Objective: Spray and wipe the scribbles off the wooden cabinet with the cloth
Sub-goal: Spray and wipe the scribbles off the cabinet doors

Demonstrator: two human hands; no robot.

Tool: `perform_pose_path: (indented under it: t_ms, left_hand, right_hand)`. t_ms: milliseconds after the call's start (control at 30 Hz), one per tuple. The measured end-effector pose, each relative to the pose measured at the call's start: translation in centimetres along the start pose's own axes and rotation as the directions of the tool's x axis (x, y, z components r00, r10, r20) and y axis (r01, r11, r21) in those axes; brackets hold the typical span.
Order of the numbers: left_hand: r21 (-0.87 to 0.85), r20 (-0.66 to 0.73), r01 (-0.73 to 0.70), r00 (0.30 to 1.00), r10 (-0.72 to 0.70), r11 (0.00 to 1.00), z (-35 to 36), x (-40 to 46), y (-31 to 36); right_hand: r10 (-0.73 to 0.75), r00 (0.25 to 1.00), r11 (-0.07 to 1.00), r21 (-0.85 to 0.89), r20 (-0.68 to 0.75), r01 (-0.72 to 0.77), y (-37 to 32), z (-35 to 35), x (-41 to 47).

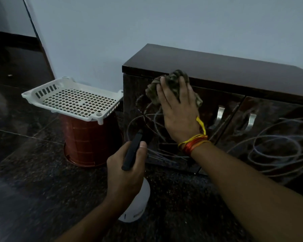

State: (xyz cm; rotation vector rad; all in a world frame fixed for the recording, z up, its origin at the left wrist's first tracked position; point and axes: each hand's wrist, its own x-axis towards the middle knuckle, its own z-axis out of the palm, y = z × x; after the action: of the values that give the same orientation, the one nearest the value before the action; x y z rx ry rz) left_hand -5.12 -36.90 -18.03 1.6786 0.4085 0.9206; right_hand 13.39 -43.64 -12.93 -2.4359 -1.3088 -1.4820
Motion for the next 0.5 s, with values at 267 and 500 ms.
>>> perform_pose_path:
  t_ms: [267, 500]
  left_hand:
    - [-0.020, 0.045, -0.005, 0.999, 0.006, 1.000, -0.7, 0.0, 0.4]
    - [0.021, 0.032, 0.013, 0.999, -0.014, 1.000, -1.2, 0.0, -1.1]
  right_hand:
    - [0.202, 0.979, 0.972, -0.120, -0.016, -0.202, 3.9, -0.6, -3.5]
    - [-0.073, 0.996, 0.996, -0.053, -0.054, 0.070, -0.7, 0.4, 1.8]
